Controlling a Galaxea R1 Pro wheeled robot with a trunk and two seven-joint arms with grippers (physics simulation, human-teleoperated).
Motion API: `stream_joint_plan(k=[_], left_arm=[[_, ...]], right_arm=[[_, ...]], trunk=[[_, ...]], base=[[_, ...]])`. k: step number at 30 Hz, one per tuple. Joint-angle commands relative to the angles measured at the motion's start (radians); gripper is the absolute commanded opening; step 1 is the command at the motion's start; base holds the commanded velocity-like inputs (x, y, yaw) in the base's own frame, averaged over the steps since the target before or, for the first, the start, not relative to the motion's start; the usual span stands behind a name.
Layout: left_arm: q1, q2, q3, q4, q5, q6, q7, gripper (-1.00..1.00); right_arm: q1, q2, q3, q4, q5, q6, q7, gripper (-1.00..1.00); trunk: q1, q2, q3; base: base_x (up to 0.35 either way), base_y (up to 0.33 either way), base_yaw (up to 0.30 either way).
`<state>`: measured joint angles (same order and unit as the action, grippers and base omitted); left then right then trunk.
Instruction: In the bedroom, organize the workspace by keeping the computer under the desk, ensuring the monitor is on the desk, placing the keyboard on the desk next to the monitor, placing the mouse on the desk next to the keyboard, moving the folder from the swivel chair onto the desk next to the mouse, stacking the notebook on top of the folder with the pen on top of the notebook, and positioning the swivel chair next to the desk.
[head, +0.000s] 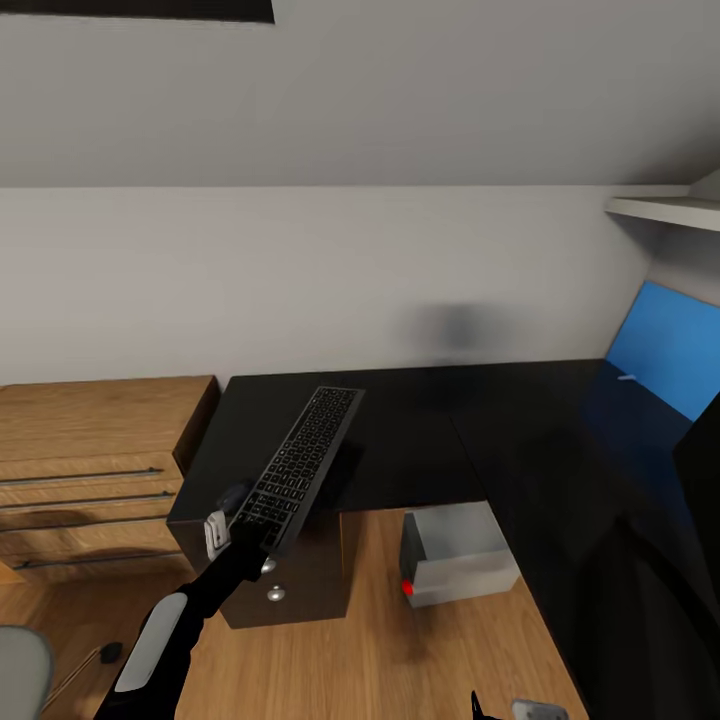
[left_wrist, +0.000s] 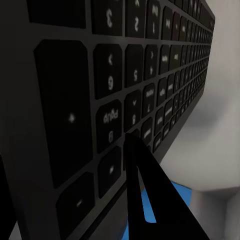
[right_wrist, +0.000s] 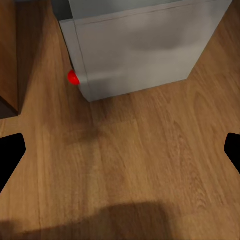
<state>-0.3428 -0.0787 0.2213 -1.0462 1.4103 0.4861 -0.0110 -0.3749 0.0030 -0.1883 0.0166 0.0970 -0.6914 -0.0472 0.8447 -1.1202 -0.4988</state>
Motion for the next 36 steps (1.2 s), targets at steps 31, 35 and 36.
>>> stream_joint_plan(k=[31, 35, 36], left_arm=[[-0.001, 0.002, 0.004, 0.0, 0.002, 0.009, 0.0, -1.0], [-0.001, 0.002, 0.004, 0.0, 0.002, 0.009, 0.0, -1.0], [-0.001, 0.002, 0.004, 0.0, 0.002, 0.009, 0.0, -1.0]], right_arm=[[-0.001, 0.0, -0.006, 0.002, 0.01, -0.004, -0.005, 1.0], [-0.001, 0.0, -0.006, 0.002, 0.01, -0.004, -0.005, 1.0], [-0.001, 0.0, -0.006, 0.002, 0.01, -0.004, -0.005, 1.0]], trunk=[[0.119, -0.218, -0.098], [0.134, -0.246, -0.111], [0.138, -0.253, -0.114]], base=[[0.0, 0.0, 0.0], [0.0, 0.0, 0.0], [0.0, 0.0, 0.0]])
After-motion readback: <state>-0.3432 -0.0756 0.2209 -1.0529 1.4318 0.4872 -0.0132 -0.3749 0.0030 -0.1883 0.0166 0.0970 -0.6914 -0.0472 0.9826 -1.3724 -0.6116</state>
